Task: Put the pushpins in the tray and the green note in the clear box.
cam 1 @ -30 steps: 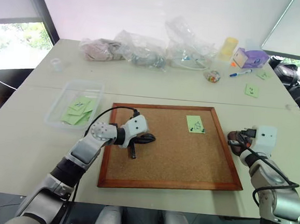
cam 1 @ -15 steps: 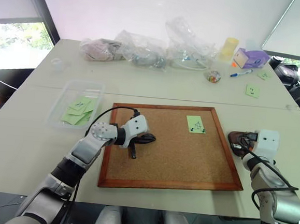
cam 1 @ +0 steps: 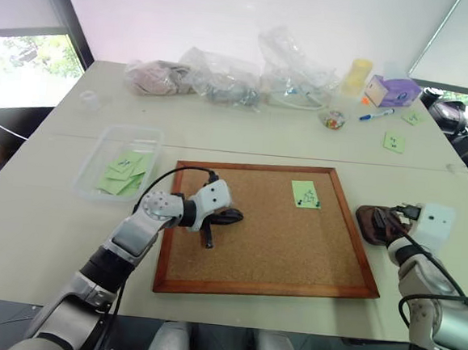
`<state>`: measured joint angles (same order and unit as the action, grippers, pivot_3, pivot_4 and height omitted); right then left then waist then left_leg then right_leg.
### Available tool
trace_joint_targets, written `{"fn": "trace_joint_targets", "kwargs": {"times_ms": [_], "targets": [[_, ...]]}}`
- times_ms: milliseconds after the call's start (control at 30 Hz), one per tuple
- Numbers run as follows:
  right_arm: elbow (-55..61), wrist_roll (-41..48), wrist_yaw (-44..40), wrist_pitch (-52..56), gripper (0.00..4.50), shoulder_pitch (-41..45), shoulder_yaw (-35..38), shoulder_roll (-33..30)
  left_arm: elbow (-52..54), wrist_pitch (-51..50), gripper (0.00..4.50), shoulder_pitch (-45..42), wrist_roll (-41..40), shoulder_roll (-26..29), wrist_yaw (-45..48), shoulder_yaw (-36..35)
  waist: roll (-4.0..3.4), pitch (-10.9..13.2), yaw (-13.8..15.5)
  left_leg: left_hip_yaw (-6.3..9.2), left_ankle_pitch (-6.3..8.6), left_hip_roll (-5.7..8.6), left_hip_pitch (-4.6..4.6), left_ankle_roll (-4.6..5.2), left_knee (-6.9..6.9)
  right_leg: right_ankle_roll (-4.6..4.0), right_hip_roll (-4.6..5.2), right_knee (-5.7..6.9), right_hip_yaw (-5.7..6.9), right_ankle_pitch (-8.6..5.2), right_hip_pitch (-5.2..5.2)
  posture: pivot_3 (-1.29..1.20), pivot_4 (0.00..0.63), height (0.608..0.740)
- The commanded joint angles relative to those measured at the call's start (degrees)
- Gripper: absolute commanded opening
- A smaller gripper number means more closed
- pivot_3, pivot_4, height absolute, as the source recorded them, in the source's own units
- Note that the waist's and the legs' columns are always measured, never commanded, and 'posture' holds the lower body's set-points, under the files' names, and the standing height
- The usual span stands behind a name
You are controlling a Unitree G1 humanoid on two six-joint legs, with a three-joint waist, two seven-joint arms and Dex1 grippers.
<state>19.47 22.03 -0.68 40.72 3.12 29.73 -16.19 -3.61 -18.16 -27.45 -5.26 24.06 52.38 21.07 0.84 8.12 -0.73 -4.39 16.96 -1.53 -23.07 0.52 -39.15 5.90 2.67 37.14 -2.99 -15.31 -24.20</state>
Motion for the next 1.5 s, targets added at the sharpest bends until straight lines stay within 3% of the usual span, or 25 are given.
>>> {"fn": "trace_joint_targets", "kwargs": {"times_ms": [33,133,233,367,633,800,1000,1100,1233,1500], "targets": [[4.4,8.0,0.2,-1.0,3.95,2.7,5.5,2.4,-1.4,-0.8,0.0,0.8,2.1,0.0,-0.8,1.0,0.0,0.0,0.0,0.0,0.0,0.0,0.0,0.0,0.0,0.0,0.0,0.0,0.0,0.0,0.0,0.0,0.15,0.737],[6.6,16.6,-0.8,-1.3,3.95,3.8,9.4,4.0,-1.4,-0.9,0.0,0.8,2.2,0.0,-0.8,1.0,-0.01,0.0,0.1,0.01,0.0,0.0,-0.01,0.0,0.0,0.01,0.02,0.0,0.0,0.0,0.01,0.0,0.15,0.737],[8.8,18.6,-4.6,-2.6,3.95,2.3,8.2,1.9,-1.5,-0.8,0.0,0.7,2.2,-0.1,-0.7,1.0,-0.02,0.0,0.1,0.03,0.0,0.01,-0.02,0.0,0.0,0.02,0.03,-0.02,0.01,0.01,0.01,0.0,0.15,0.737],[8.6,7.2,-11.0,-4.6,3.95,-4.0,-6.2,-6.8,-1.7,-0.6,0.0,0.6,2.4,-0.1,-0.5,1.1,0.01,0.0,-0.1,0.02,0.0,0.03,-0.01,0.01,0.0,-0.16,0.06,-0.09,0.01,-0.09,0.04,0.0,0.15,0.737],[1.0,1.6,-15.8,-9.2,3.95,-1.9,-17.6,-6.9,-1.8,-0.2,0.0,0.4,2.9,-0.1,-0.2,1.2,0.0,0.0,0.1,0.02,0.0,0.03,0.01,0.01,0.0,-0.17,0.04,-0.13,0.01,-0.1,0.08,0.0,0.15,0.737],[-0.3,3.6,-15.5,-11.1,3.95,-0.7,-15.5,-4.1,-1.3,-0.2,0.0,0.8,3.0,0.1,-0.3,1.1,0.01,0.0,0.1,0.03,0.0,0.03,0.0,0.01,0.0,-0.16,0.04,-0.13,0.01,-0.09,0.08,0.0,0.15,0.737],[5.1,12.5,-11.3,-10.8,3.95,-2.7,-4.6,0.0,-0.3,-0.7,0.0,1.8,3.0,0.5,-0.6,0.9,0.0,0.0,0.1,0.04,0.0,0.02,-0.01,0.01,0.0,-0.05,0.06,-0.12,0.01,-0.03,0.08,0.0,0.15,0.737],[6.7,12.7,-9.5,-10.9,3.95,-5.3,-1.2,-0.5,-0.2,-0.7,0.0,1.9,3.0,0.5,-0.5,1.0,0.0,0.0,0.0,0.04,0.01,0.0,-0.01,0.01,0.01,-0.05,0.08,-0.12,0.01,-0.03,0.08,0.0,0.15,0.737],[7.1,9.7,-8.1,-10.9,3.95,-7.8,-0.4,-2.6,-0.3,-0.6,0.0,1.8,3.1,0.6,-0.2,1.0,0.0,0.0,-0.1,0.03,0.01,0.0,0.0,0.01,0.02,-0.16,0.09,-0.12,0.01,-0.09,0.08,0.0,0.15,0.737],[3.7,-5.3,-3.9,-7.5,3.95,-9.5,-6.6,-10.7,-1.3,0.1,0.0,1.1,3.2,0.2,0.1,1.4,-0.02,0.0,-0.1,0.02,0.01,0.0,0.01,0.01,0.02,-0.19,0.1,-0.13,0.01,-0.11,0.06,0.0,0.15,0.737]]}}
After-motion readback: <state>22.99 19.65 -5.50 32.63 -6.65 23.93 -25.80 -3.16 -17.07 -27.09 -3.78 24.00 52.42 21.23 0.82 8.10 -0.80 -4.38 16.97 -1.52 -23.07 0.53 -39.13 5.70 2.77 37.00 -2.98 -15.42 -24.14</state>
